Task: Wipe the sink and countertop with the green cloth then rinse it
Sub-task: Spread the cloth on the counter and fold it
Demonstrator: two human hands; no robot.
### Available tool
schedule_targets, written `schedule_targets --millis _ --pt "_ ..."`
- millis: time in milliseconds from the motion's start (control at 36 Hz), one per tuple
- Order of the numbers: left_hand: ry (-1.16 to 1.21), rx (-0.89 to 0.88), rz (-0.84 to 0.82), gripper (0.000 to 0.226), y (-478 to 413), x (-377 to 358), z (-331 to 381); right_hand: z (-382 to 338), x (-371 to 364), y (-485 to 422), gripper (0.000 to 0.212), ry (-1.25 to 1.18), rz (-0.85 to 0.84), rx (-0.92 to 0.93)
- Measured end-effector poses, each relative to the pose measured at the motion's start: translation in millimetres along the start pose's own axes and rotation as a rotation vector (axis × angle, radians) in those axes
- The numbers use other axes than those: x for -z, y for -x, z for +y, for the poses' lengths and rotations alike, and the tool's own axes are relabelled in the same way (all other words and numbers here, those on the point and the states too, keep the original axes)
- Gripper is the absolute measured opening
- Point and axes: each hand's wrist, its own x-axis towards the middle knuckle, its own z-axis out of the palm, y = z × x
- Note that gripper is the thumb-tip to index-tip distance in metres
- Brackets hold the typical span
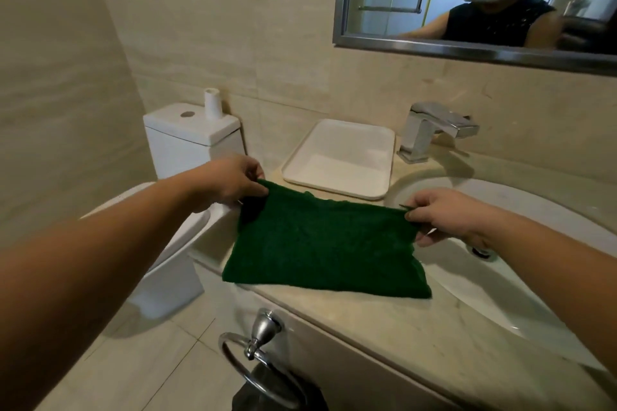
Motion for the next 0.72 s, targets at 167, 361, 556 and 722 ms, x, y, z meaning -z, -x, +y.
schedule_targets --millis 167,361,556,722 --pt "-0.136 -0.018 -0.101 0.030 -11 -8 9 4 -9 -9 0.020 -0.080 -0.152 -0.051" --pt "-0.288 -0.014 -0.187 0.023 -16 -9 14 4 -9 -10 0.032 -0.188 -0.215 -0.088" --pt "-0.258 -0.055 -0.202 0.023 -14 -7 19 1 -9 -1 0.011 -0.325 -0.244 -0.093" --pt "-0.585 -0.075 -0.091 0.039 -5 0 37 -29 5 16 0.007 -0.402 -0.120 0.080"
